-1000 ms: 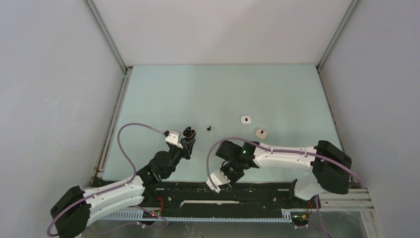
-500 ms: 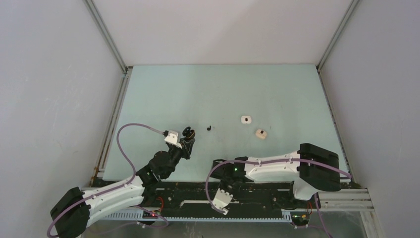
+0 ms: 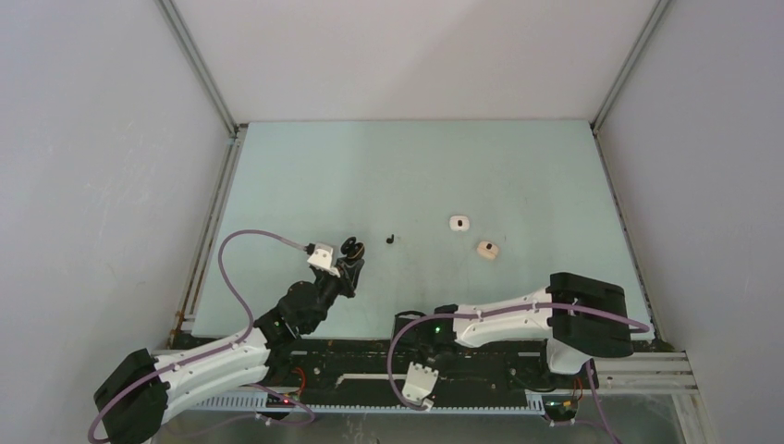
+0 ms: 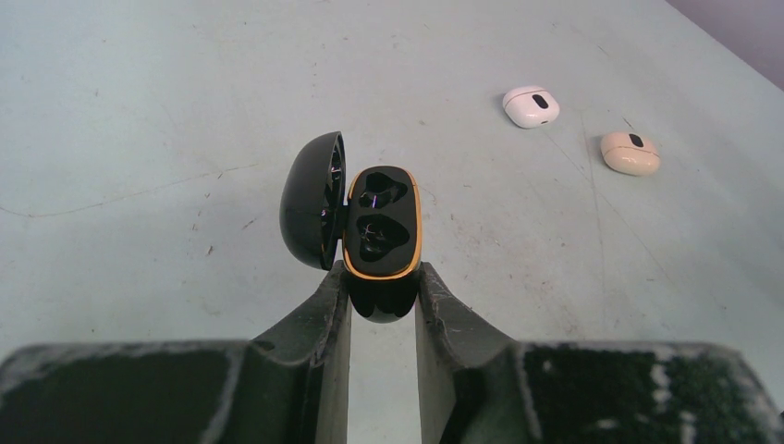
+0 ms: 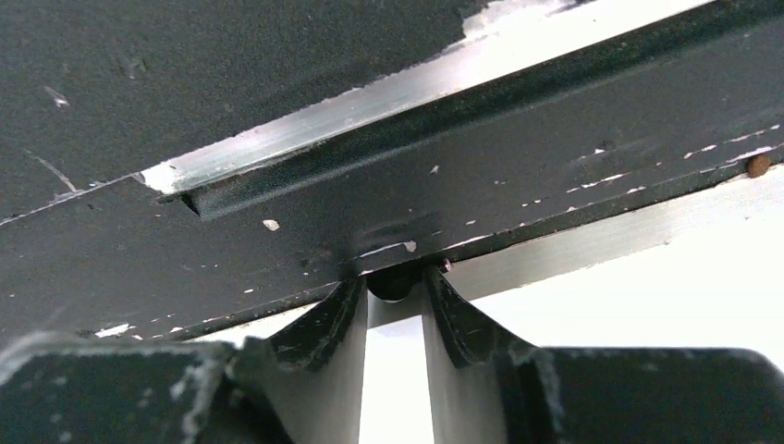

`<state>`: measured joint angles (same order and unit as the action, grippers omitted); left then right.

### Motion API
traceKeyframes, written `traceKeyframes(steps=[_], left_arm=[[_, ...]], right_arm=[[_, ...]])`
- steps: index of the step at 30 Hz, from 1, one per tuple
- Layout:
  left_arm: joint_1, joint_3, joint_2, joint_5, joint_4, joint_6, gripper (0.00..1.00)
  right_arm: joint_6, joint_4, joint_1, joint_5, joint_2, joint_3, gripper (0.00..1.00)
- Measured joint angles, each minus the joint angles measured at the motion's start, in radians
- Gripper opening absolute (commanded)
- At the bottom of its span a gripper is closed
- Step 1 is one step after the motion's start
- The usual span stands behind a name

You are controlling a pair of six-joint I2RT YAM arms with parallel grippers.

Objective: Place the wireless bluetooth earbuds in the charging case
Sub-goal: Pick up the right earbud from the corner of the board.

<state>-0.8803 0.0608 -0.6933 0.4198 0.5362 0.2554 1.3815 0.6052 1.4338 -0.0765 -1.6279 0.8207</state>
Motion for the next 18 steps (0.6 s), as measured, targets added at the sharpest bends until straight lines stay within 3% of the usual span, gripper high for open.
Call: traceKeyframes(steps=[5,12,18], left_arm=[[0.000,0.000,0.002,-0.005,-0.001,0.001,0.01],[0.000,0.000,0.013,-0.004,-0.001,0.007,0.01],[0.002,-0.007,0.003,-0.006,0.009,0.008,0.01]], right_arm=[[-0.006,0.011,0.014,0.039,-0.002,0.003,0.12],[-0.077,0.107,-0.013,-0.031,0.005,0.063,0.12],[-0.162,0.168,-0.134,-0.149,0.089,0.135,0.12]])
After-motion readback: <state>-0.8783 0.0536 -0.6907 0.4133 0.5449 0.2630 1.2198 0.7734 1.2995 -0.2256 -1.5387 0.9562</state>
